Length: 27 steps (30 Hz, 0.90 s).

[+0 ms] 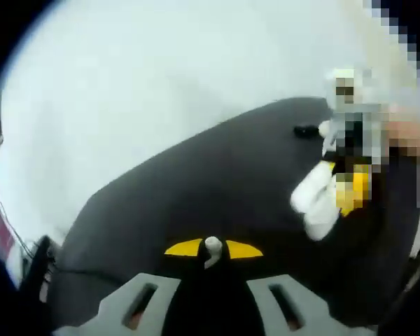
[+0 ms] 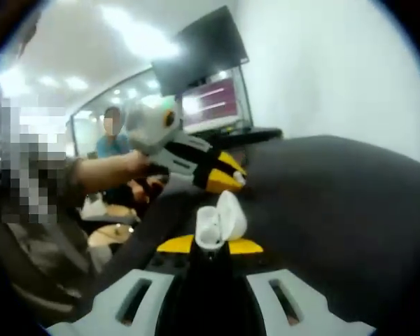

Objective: Pick up three earphones and place each one into its charging case using tactile feedback, ensure that each earphone is properly inserted and securely positioned inside the case.

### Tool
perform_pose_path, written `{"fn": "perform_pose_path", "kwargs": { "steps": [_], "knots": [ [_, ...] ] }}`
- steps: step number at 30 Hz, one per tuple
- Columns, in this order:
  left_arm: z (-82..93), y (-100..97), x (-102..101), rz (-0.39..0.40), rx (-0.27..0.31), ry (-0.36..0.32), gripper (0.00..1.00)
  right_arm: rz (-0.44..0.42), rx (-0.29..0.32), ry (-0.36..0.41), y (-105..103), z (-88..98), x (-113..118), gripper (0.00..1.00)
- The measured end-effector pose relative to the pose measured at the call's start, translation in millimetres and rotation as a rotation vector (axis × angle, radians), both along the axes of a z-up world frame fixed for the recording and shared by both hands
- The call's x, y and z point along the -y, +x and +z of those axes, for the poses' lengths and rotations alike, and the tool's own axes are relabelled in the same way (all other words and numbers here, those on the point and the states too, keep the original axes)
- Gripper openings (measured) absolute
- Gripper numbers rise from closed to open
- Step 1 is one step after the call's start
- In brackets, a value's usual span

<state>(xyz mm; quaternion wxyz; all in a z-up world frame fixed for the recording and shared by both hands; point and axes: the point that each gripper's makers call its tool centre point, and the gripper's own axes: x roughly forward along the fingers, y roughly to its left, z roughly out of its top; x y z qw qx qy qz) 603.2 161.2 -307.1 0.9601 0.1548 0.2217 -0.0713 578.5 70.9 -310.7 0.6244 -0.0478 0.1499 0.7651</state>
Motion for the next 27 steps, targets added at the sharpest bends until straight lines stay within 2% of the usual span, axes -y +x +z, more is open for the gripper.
{"fn": "perform_pose_path", "kwargs": {
  "steps": [4,5,7,11,16,24,26,27],
  "knots": [
    [-13.2,-0.8,0,0.067,-0.006,0.05,0.09,0.0,0.0,0.002,1,0.1,0,0.17],
    [-9.6,1.9,0,0.077,0.04,0.09,0.09,0.0,-0.002,0.002,1,0.0,0,0.17],
    [-9.7,0.2,2,0.086,0.045,0.124,0.09,0.0,-0.002,0.002,1,0.1,-1,0.17],
    [-8.3,0.1,5,0.059,0.055,0.093,0.11,-0.001,-0.002,0.002,1,0.0,0,0.17],
    [-7.4,-2.3,6,0.048,0.039,0.045,0.17,-0.001,0.001,0.003,1,-0.2,0,0.17],
    [-6.8,-15.9,14,0.002,0.014,0.042,0.18,0.0,0.004,0.004,1,-0.7,0,0.18],
    [-3.6,-16.0,19,-0.037,0.038,0.072,0.21,-0.001,0.002,0.004,1,-0.7,0,0.18],
    [-4.0,-17.2,18,-0.026,0.04,0.067,0.22,-0.001,0.004,0.004,1,-0.8,0,0.18]
  ]
}}
